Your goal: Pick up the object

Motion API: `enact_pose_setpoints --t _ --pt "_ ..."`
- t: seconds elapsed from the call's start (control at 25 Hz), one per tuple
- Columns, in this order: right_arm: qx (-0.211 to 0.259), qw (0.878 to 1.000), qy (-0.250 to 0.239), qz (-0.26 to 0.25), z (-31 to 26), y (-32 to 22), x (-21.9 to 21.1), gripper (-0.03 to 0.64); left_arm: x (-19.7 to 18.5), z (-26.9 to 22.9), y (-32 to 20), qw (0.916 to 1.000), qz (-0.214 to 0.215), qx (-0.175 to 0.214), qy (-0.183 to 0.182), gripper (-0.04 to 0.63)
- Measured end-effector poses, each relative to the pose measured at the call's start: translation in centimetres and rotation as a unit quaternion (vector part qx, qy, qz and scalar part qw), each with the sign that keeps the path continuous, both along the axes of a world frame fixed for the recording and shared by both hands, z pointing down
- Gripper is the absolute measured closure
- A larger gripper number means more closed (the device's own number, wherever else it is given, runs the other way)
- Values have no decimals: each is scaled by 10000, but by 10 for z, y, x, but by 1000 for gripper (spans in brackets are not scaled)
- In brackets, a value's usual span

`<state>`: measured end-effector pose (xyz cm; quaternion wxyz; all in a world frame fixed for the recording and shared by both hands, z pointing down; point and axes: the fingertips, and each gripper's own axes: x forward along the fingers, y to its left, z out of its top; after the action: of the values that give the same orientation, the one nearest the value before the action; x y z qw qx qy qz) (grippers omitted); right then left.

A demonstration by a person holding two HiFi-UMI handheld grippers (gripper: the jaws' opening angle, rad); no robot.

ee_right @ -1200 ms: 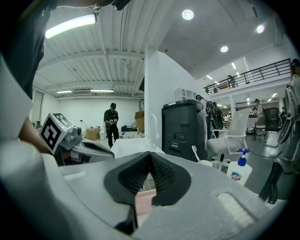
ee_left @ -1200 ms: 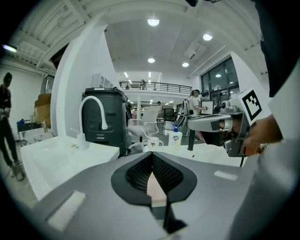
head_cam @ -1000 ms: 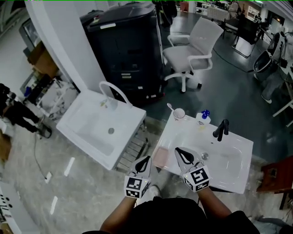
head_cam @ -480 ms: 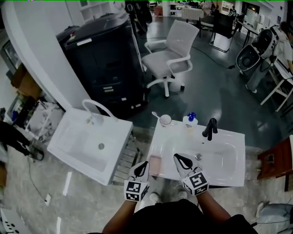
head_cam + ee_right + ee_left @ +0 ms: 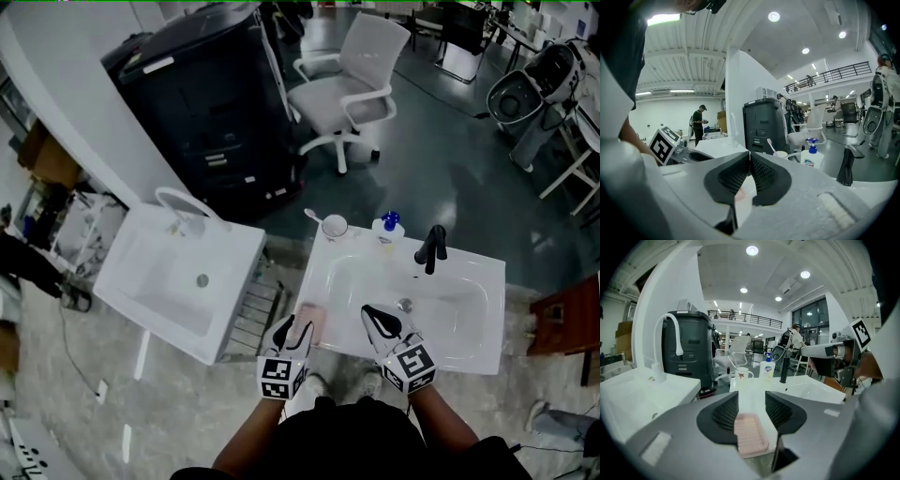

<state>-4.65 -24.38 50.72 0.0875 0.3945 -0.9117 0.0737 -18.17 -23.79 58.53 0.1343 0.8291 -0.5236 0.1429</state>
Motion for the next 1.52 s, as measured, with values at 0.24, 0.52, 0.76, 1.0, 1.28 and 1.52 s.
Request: enact_pose_setpoints --t 0.24,0.52,0.76,1.0,1.28,1.52 --pt "-157 9999 -24 -30 12 0 3 607 2 37 2 9979 -152 -575 -256 231" --pt "-205 9997 37 94 23 1 12 607 8 85 7 9895 -53 -1349 -523 82" --pt "-380 9991 135 100 37 6 16 607 10 112 11 9837 84 -1632 -749 83" --pt "-600 9979 213 151 55 10 24 607 10 130 8 9795 122 -1752 -991 98" --pt "-686 9973 233 150 60 11 28 607 12 135 1 9775 203 -1772 -1125 118" --pt "-751 9969 219 53 64 11 22 607 13 137 1 9777 194 -1786 -1090 129"
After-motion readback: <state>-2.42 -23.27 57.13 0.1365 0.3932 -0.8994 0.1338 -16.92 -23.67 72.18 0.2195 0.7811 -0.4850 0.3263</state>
